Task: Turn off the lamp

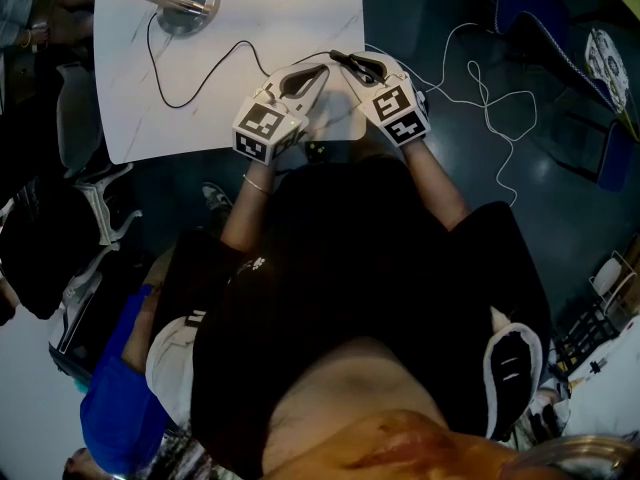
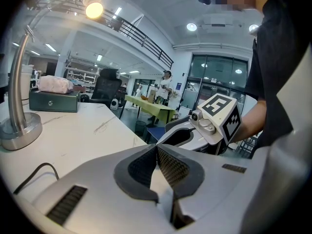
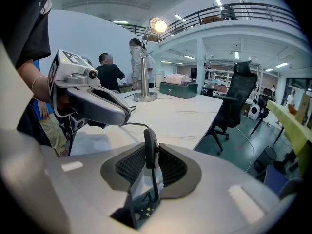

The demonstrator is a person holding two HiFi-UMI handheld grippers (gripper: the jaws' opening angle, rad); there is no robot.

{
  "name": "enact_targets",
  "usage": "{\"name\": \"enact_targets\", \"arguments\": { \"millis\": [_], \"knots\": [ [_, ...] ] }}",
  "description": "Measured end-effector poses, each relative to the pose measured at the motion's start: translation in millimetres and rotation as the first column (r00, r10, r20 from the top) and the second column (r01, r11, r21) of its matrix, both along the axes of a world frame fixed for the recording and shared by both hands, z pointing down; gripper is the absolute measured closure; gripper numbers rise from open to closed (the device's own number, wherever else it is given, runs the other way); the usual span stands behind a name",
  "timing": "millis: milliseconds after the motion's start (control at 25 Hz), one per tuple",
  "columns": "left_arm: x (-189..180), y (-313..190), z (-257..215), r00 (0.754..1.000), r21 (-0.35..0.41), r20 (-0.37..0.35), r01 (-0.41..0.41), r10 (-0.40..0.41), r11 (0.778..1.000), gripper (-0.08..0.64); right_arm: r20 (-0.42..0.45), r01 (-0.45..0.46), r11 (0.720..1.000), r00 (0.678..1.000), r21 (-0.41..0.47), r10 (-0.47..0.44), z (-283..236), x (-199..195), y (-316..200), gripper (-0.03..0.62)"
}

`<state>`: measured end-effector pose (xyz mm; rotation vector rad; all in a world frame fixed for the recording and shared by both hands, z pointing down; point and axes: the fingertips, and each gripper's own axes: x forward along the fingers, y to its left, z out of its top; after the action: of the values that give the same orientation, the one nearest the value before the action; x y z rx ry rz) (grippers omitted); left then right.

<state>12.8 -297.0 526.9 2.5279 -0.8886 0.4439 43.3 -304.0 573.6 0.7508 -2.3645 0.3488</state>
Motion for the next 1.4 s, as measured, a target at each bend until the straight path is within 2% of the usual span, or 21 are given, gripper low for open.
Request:
{"name": "enact_targets", "arguments": {
  "millis": [160, 440, 680, 1120, 1400],
  "knots": [
    [2.3, 1.6, 0.0, 1.0, 0.016, -0.012, -0.011, 0.011, 1.0, 0.552, 0.01, -0.01, 1.0, 1.0, -0.009, 0.011, -0.5, 0.9, 0.4, 0.509],
    [0.1, 3.5, -0.6, 1.0, 0.013, -0.01, 0.0, 0.0, 1.0, 0.552, 0.006, 0.004, 1.0, 1.0, -0.022, -0.004, -0.2, 0.5, 3.8, 0.511],
    [-4.5, 5.0, -3.0, 1.0, -0.005, 0.0, 0.027, -0.027, 1.0, 0.552, 0.04, 0.003, 1.0, 0.999, -0.03, -0.002, -3.5, 2.4, 5.9, 0.512],
    [-7.5, 6.3, -0.6, 1.0, 0.0, -0.007, 0.028, -0.028, 1.0, 0.552, 0.053, 0.068, 0.998, 0.996, 0.008, -0.068, -5.0, -4.7, 11.1, 0.512],
    [-5.9, 7.7, 11.0, 1.0, -0.032, -0.014, 0.004, -0.005, 0.999, 0.552, 0.054, 0.109, 0.994, 0.993, -0.024, -0.108, -3.0, -8.9, 13.2, 0.52]
  ]
}}
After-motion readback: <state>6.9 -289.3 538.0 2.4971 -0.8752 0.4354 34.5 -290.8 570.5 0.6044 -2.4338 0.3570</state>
